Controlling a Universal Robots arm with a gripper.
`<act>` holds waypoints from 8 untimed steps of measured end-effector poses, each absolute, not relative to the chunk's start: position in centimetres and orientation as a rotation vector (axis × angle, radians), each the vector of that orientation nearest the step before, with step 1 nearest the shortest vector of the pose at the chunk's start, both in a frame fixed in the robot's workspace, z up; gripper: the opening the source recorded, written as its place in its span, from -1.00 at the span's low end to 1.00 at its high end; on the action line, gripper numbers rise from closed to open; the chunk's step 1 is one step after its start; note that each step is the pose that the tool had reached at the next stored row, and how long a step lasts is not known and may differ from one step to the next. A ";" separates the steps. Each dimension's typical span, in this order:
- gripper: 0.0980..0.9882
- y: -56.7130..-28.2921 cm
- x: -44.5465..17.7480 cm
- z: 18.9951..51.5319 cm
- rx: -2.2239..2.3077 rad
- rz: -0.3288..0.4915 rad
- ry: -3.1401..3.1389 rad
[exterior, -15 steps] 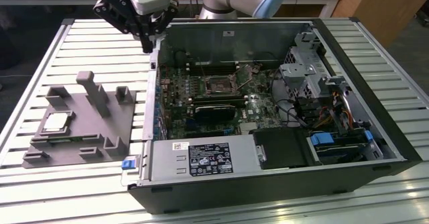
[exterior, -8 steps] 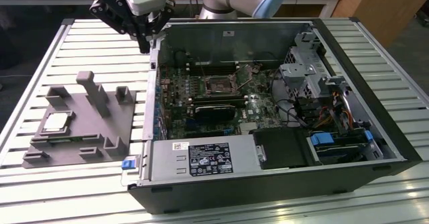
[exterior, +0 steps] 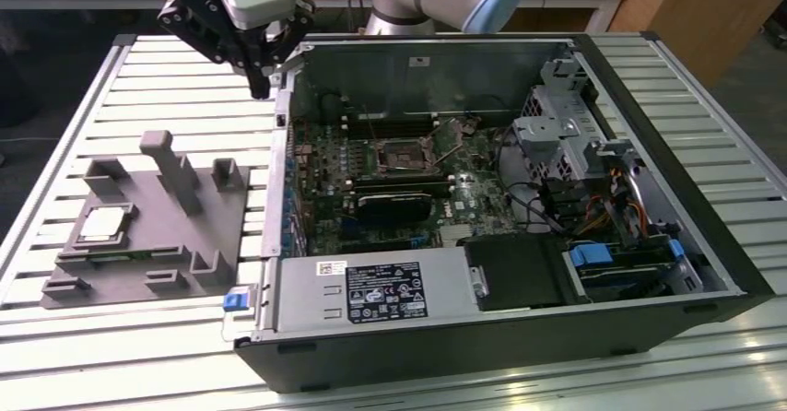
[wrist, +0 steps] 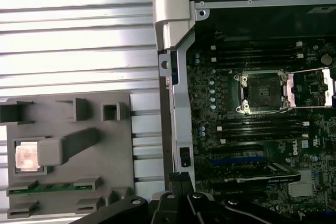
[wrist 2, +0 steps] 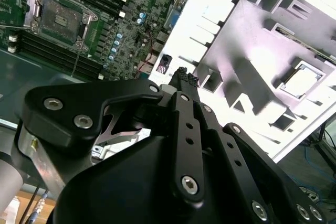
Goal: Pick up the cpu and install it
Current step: 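Reach for the cpu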
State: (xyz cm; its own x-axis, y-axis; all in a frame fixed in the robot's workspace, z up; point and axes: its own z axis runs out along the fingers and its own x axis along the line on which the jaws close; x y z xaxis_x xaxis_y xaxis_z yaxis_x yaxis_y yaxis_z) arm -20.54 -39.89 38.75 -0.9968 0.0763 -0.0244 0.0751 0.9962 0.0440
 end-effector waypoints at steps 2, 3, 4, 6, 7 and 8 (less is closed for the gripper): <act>-0.98 -39.9 -20.7 38.7 0.118 0.067 3.113; -0.98 -39.9 -20.8 38.7 0.118 0.067 3.113; -0.98 -39.9 -20.8 38.7 0.118 0.067 3.113; -0.98 -39.9 -21.0 38.7 0.118 0.067 3.113; -0.98 -39.9 -21.0 38.7 0.118 0.067 3.113; -0.98 -39.9 -21.1 38.7 0.118 0.067 3.113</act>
